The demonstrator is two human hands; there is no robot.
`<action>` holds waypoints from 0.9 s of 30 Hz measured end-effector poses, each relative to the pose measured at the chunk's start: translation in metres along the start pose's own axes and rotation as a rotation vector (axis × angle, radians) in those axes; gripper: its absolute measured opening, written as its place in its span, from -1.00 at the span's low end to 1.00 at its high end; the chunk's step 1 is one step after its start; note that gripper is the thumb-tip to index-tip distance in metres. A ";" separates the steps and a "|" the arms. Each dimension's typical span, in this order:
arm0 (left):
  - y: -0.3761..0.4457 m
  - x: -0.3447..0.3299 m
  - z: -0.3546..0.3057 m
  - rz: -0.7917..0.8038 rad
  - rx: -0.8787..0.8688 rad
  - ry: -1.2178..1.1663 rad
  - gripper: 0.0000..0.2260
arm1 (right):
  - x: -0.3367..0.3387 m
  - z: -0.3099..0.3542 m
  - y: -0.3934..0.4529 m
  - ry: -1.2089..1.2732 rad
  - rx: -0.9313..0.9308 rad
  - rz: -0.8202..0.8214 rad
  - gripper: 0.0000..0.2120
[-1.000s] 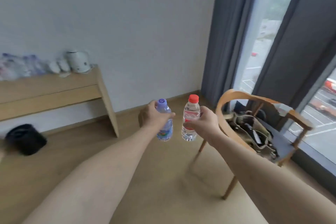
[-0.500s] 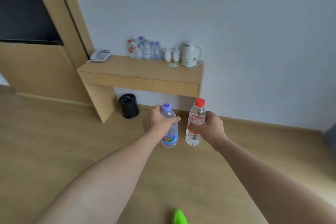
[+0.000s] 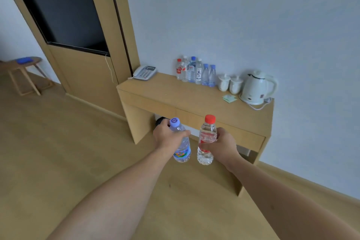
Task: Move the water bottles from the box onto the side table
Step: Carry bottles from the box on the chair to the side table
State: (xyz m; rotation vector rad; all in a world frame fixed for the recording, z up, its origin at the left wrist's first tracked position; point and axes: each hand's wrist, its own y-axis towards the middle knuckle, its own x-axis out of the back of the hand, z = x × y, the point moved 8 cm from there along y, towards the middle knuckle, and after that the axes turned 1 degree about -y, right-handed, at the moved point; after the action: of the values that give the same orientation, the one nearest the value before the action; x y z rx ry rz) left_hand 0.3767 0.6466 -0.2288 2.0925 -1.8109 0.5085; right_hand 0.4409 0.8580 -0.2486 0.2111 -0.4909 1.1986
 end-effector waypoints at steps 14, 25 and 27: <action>0.306 -0.067 0.013 0.122 -0.018 0.020 -0.56 | -0.091 0.044 0.270 -0.038 -0.077 -0.094 -0.54; 0.477 -0.138 -0.007 0.253 -0.067 0.075 -0.54 | -0.111 0.046 0.418 0.034 -0.220 -0.192 -0.56; 0.506 -0.151 -0.005 0.264 -0.069 0.085 -0.55 | -0.117 0.046 0.450 0.034 -0.220 -0.189 -0.56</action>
State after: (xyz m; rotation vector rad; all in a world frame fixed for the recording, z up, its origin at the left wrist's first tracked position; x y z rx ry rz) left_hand -0.1447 0.7104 -0.2884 1.7689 -2.0354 0.5819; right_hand -0.0205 0.9035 -0.3080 0.0470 -0.5568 0.9541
